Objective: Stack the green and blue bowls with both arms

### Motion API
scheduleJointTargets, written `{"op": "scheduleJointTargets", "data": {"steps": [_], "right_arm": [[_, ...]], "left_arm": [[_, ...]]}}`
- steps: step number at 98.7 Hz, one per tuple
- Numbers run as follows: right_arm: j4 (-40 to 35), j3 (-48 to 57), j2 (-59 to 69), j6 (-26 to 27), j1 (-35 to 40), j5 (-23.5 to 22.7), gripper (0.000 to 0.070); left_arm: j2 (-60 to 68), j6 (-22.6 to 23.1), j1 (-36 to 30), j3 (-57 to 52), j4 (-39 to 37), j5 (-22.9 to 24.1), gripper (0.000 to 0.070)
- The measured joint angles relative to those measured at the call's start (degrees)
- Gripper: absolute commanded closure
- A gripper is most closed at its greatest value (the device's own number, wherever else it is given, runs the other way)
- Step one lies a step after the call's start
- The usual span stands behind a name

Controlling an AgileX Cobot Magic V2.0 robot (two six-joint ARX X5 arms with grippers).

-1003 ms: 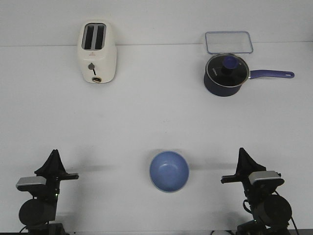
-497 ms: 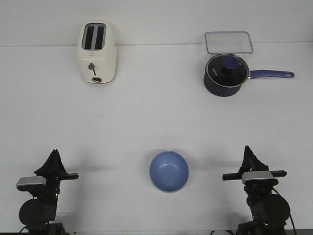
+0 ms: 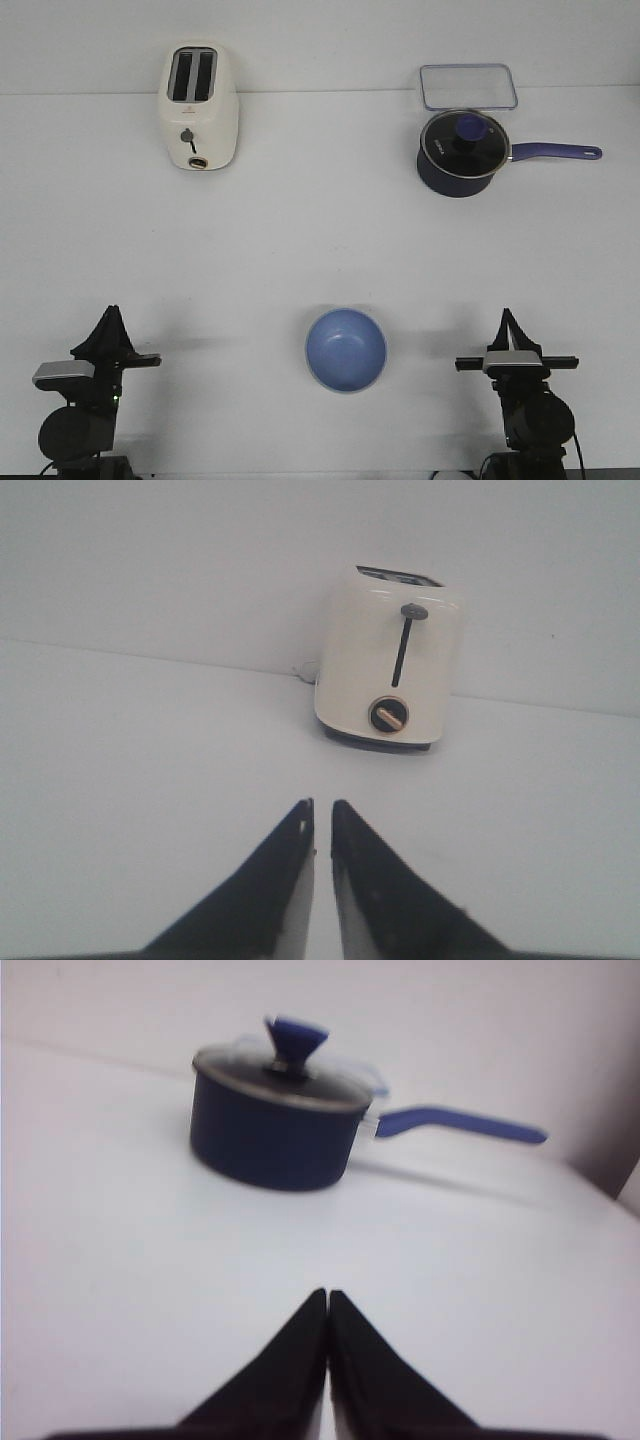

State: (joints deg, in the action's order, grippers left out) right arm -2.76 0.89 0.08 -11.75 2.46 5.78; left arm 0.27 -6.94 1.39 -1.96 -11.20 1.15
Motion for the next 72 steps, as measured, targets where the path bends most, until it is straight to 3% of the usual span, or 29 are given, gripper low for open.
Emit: {"op": "scheduleJointTargets", "data": {"steps": [72], "right_arm": [[0.72,0.0,0.0,-1.36,0.11,-0.2,0.07]], "left_arm": [[0.0,0.0,0.0,0.0,0.0,0.0,0.0685]]}}
